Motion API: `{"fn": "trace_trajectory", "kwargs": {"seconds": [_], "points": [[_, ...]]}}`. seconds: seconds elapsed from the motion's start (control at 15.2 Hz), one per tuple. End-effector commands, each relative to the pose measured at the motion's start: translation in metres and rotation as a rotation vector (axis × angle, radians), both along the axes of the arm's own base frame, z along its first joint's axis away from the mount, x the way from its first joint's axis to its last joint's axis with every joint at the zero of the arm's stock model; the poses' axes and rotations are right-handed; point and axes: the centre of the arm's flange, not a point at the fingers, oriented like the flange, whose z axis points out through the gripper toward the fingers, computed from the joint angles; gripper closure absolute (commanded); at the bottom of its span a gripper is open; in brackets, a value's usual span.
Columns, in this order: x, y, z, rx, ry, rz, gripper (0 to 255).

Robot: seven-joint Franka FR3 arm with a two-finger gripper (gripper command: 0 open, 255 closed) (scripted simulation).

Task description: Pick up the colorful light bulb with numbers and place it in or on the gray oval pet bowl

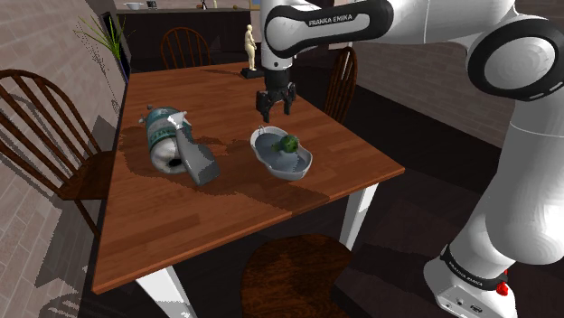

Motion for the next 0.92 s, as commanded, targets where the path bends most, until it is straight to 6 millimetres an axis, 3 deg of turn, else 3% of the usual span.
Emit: {"fn": "trace_trajectory", "kwargs": {"seconds": [0.0, 0.07, 0.33, 0.86], "points": [[0.000, 0.000, 0.000, 0.000, 0.000, 0.000, 0], [0.000, 0.000, 0.000, 0.000, 0.000, 0.000, 0], [0.000, 0.000, 0.050, 0.000, 0.000, 0.000, 0], [0.000, 0.000, 0.050, 0.000, 0.000, 0.000, 0]]}}
